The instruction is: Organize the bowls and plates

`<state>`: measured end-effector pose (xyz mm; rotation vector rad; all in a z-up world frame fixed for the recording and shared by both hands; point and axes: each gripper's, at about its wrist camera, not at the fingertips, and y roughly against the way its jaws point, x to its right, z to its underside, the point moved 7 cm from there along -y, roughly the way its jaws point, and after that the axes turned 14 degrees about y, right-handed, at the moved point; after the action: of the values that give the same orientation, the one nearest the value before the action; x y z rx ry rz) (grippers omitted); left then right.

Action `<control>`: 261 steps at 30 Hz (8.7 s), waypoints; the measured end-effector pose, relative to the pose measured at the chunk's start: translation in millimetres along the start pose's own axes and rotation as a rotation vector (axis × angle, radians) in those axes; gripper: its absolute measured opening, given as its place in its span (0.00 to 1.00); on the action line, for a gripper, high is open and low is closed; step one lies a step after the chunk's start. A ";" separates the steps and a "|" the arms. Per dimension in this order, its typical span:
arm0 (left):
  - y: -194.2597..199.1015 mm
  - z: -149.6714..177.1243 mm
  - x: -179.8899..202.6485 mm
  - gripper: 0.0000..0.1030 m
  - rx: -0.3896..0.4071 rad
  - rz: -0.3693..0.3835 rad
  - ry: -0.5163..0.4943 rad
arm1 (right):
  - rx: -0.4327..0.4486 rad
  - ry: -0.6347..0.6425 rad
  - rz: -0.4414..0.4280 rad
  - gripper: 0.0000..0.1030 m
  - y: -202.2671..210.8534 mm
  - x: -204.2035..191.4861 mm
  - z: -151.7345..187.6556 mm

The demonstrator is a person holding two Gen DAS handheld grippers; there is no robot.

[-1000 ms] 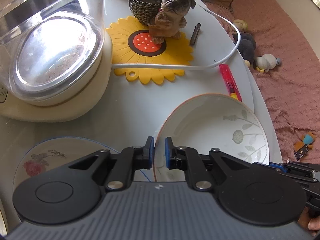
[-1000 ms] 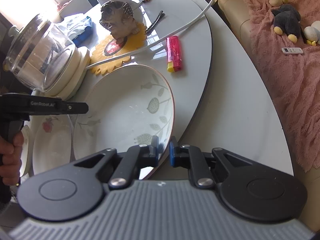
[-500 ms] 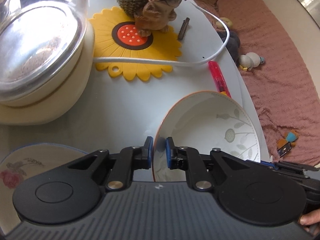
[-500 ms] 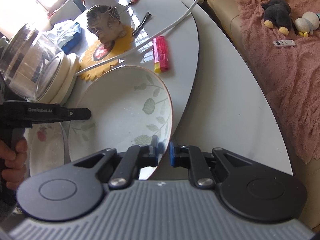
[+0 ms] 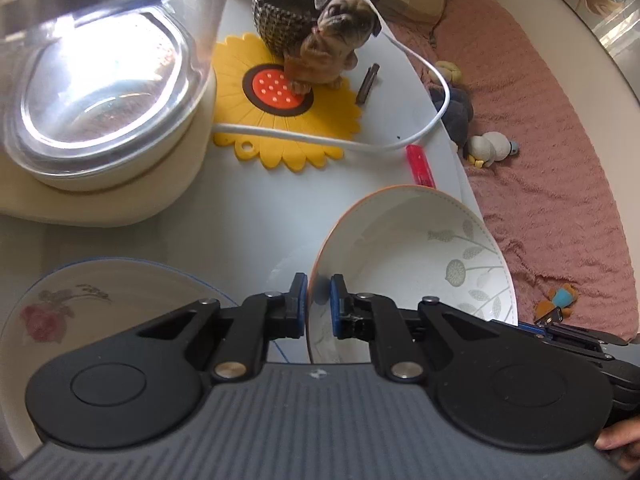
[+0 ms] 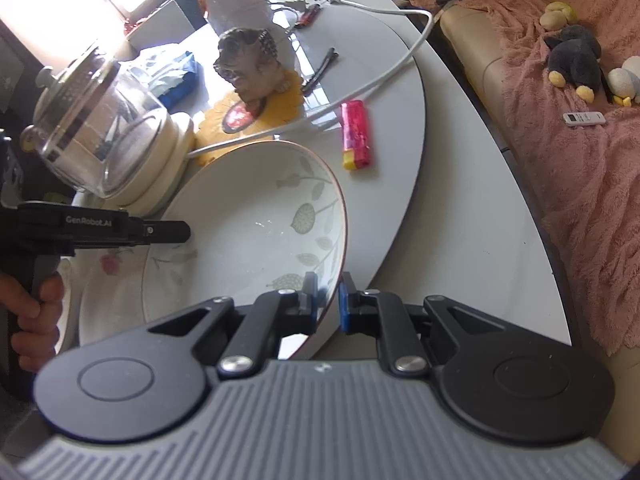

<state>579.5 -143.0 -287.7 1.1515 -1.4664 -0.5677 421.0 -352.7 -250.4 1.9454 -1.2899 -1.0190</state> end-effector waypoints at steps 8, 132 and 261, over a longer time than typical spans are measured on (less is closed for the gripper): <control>34.0 0.9 -8.4 0.12 0.035 0.016 0.014 | 0.029 0.068 -0.025 0.13 19.3 -22.5 -11.4; 336.4 242.3 -41.7 0.13 0.455 -0.127 0.287 | 0.199 0.423 -0.186 0.14 179.9 -224.8 48.7; 217.3 10.5 -410.6 0.21 0.251 0.017 0.159 | -0.006 0.055 -0.043 0.12 -136.7 -387.5 34.1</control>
<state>451.6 303.6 -296.1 1.3463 -1.4352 -0.2775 366.0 55.4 -271.3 1.9903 -1.2180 -0.9821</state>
